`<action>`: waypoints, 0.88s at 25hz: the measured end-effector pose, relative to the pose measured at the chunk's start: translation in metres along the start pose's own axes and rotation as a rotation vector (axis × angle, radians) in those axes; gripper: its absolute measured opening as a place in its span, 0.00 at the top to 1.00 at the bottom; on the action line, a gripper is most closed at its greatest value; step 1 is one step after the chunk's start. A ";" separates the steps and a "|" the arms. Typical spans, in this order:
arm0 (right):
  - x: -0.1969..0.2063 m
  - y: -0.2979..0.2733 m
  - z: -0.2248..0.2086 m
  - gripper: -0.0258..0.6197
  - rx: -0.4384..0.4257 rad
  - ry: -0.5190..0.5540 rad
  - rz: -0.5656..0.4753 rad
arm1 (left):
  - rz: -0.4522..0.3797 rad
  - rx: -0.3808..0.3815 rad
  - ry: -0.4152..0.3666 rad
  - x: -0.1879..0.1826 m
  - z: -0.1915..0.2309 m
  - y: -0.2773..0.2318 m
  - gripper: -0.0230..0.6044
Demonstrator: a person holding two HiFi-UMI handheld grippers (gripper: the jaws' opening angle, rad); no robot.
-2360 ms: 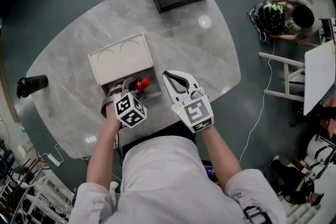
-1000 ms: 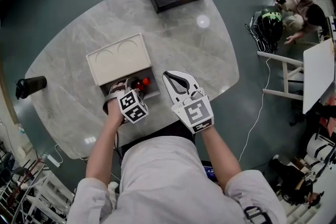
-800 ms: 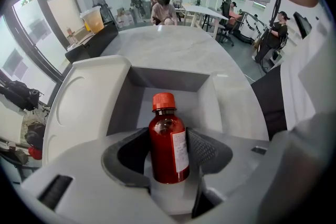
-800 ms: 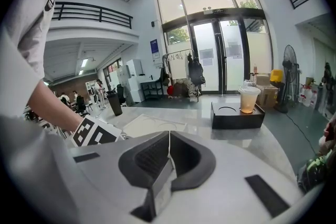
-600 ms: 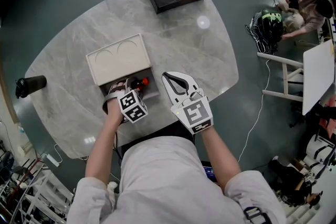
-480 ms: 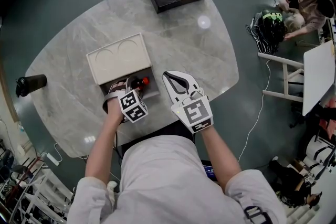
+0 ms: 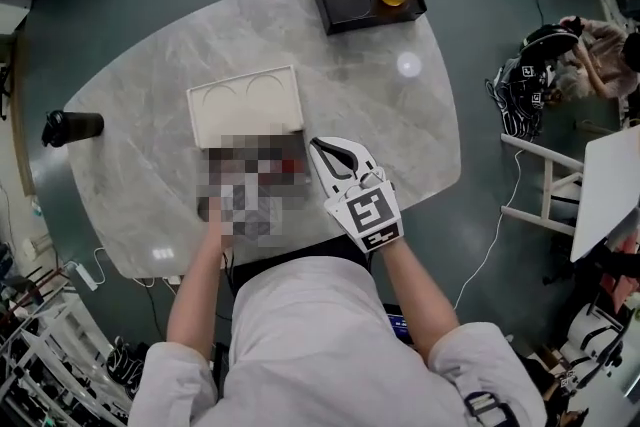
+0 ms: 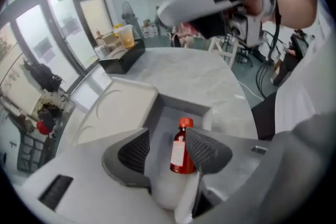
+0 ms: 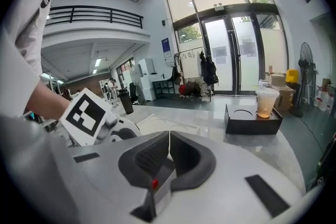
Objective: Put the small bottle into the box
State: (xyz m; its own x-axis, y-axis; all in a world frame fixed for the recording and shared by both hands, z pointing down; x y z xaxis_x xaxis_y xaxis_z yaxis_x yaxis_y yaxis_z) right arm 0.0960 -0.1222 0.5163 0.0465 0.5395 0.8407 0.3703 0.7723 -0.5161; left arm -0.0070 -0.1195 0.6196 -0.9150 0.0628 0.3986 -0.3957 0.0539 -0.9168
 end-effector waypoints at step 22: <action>-0.017 -0.026 0.087 0.92 -0.056 0.105 -0.058 | -0.565 -0.447 0.847 0.074 0.011 0.159 0.93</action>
State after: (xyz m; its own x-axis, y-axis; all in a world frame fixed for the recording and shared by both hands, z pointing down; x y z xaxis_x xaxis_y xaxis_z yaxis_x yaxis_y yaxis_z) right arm 0.0052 -0.1225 0.5015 0.1194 0.4537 0.8831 0.4260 0.7801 -0.4583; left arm -0.1383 -0.1169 0.5026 -0.1949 0.5671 0.8003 -0.5182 0.6332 -0.5749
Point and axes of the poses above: the fingertips, and each gripper's own axes: y backward along the fingers, z to its left, x out of its underside, the point moved 3 cm from there along y, backward along the fingers, and after that the axes turned 3 degrees about x, right-handed, at the moved point
